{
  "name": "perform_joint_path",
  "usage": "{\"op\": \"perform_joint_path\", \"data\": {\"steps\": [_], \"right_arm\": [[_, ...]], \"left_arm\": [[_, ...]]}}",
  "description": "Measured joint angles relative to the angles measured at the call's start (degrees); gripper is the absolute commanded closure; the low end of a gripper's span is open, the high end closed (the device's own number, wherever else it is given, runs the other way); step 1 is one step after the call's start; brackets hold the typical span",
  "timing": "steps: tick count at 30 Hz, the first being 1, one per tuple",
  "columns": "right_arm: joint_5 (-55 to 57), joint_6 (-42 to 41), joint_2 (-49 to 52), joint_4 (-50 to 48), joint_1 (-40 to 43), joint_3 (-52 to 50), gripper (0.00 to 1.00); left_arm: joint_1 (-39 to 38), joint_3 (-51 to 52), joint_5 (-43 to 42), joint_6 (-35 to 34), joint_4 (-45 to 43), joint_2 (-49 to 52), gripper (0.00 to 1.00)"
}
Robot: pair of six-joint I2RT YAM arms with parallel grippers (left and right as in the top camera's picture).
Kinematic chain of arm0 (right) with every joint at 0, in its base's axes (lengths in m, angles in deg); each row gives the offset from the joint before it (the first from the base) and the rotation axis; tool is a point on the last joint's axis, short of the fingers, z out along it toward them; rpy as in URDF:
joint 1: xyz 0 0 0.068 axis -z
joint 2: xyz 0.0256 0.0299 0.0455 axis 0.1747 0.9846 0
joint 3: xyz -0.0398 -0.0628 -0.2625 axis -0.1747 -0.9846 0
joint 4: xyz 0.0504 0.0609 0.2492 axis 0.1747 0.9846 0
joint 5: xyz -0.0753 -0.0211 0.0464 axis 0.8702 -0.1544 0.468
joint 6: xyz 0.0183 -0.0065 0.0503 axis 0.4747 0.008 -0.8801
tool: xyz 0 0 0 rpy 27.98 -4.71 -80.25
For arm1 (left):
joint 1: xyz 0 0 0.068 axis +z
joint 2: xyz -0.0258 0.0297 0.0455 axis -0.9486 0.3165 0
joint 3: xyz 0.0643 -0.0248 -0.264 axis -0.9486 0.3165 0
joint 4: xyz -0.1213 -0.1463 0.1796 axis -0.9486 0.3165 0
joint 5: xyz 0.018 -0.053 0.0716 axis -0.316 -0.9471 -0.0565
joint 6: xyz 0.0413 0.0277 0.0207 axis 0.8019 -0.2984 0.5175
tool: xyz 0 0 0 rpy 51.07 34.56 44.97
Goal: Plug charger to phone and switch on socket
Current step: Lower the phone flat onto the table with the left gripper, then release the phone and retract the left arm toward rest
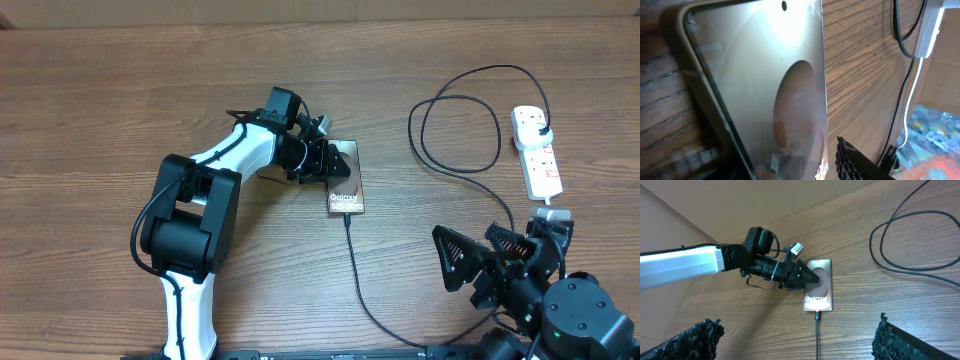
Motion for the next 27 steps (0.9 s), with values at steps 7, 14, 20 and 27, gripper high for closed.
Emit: {"op": "perform_joint_path", "data": {"steps": [7, 14, 20, 27], "right_arm": [[0.00, 0.02, 0.00, -1.16, 0.00, -0.02, 0.00], [0.02, 0.02, 0.04, -1.68, 0.00, -0.02, 0.00], [0.00, 0.04, 0.04, -2.62, 0.00, -0.02, 0.00], [0.33, 0.09, 0.04, -2.89, 0.00, -0.02, 0.00]], "left_arm": [[0.00, -0.11, 1.20, 1.68, 0.46, -0.31, 0.47], [0.00, -0.44, 3.43, 1.92, 1.25, -0.66, 0.47], [0.00, -0.44, 4.15, 2.32, 0.96, -0.81, 0.48], [0.46, -2.56, 6.47, 2.84, 3.37, -0.81, 0.00]]}}
